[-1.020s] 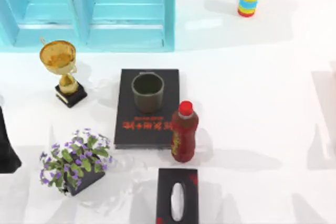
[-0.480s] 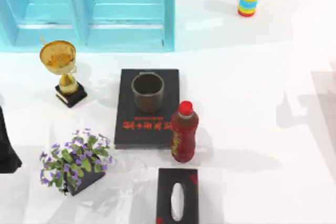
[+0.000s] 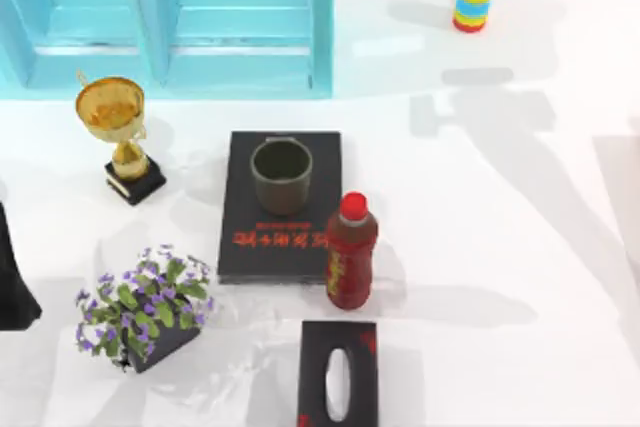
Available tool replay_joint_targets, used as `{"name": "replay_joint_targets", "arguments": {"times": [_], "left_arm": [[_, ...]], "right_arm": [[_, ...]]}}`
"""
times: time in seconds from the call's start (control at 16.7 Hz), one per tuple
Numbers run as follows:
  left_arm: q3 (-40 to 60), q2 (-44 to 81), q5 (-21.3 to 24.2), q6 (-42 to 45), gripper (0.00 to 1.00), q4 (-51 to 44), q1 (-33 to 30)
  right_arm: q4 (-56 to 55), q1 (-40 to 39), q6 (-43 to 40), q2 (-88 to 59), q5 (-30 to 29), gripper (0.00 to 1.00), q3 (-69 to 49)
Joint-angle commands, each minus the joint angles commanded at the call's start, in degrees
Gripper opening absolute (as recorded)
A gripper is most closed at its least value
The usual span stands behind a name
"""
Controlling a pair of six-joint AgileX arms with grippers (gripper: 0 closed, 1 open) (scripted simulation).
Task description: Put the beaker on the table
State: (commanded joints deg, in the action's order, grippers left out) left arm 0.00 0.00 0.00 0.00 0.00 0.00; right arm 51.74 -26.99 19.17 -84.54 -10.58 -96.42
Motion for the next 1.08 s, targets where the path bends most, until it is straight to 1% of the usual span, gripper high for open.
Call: {"name": "replay_joint_targets", "arguments": {"times": [0.24, 0.48, 0.78, 1.08], "left_arm": [[0.0, 0.0, 0.0, 0.0, 1.0, 0.0, 0.0], [0.0, 0.0, 0.0, 0.0, 1.0, 0.0, 0.0], [0.0, 0.0, 0.0, 0.0, 1.0, 0.0, 0.0], [0.0, 0.0, 0.0, 0.0, 1.0, 0.0, 0.0]], "right_arm": [[15.48, -5.71, 5.58, -23.25, -0.75, 1.0, -24.51], [28.87, -10.45, 12.5, -42.75, -0.32, 1.0, -42.85], [40.14, -14.57, 20.47, -58.86, 0.94, 1.0, -58.65], [44.74, -16.42, 24.76, -65.95, 1.98, 1.0, -68.89]]}}
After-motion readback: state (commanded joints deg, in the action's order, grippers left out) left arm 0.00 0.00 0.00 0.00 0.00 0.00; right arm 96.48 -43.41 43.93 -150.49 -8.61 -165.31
